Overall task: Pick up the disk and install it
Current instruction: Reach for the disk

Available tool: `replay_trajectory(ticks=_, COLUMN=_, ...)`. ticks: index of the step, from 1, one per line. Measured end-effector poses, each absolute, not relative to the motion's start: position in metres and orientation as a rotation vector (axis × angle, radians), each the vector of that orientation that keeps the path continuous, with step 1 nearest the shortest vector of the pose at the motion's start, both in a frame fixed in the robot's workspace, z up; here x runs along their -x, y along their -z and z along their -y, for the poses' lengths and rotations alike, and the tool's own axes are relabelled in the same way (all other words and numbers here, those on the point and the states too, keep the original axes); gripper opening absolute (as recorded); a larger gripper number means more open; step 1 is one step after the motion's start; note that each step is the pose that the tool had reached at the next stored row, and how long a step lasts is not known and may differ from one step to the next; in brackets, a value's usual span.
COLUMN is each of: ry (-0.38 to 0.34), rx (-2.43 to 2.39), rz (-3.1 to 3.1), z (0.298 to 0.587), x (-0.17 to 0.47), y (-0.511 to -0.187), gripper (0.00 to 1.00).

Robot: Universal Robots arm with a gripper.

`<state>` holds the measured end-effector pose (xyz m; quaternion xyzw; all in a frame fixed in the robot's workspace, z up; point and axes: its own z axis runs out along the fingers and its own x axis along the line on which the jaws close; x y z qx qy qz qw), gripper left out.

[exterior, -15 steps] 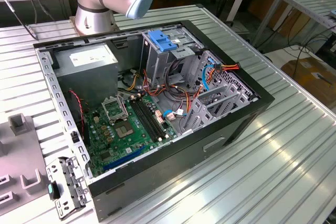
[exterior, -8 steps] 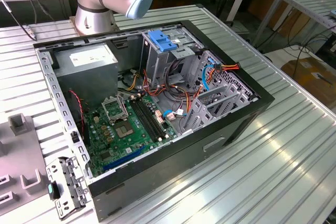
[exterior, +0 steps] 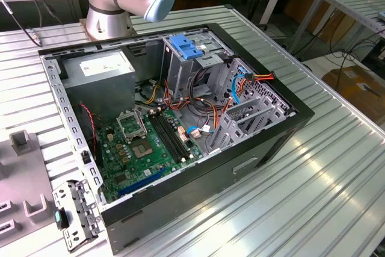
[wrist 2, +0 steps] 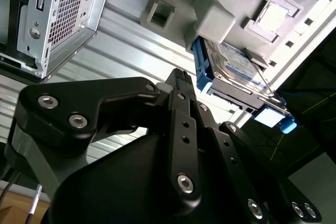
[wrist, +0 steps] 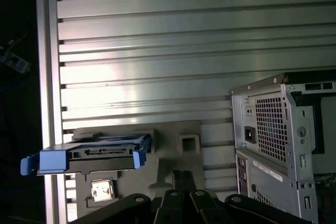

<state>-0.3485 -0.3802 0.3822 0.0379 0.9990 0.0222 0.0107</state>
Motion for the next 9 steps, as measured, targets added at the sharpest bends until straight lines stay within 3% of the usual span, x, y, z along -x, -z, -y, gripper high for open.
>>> replay_trajectory(ticks=9, ry=-0.069, rx=-0.118, rz=-3.117, z=0.3802, x=0.3531, y=-0.3822, gripper=0.11)
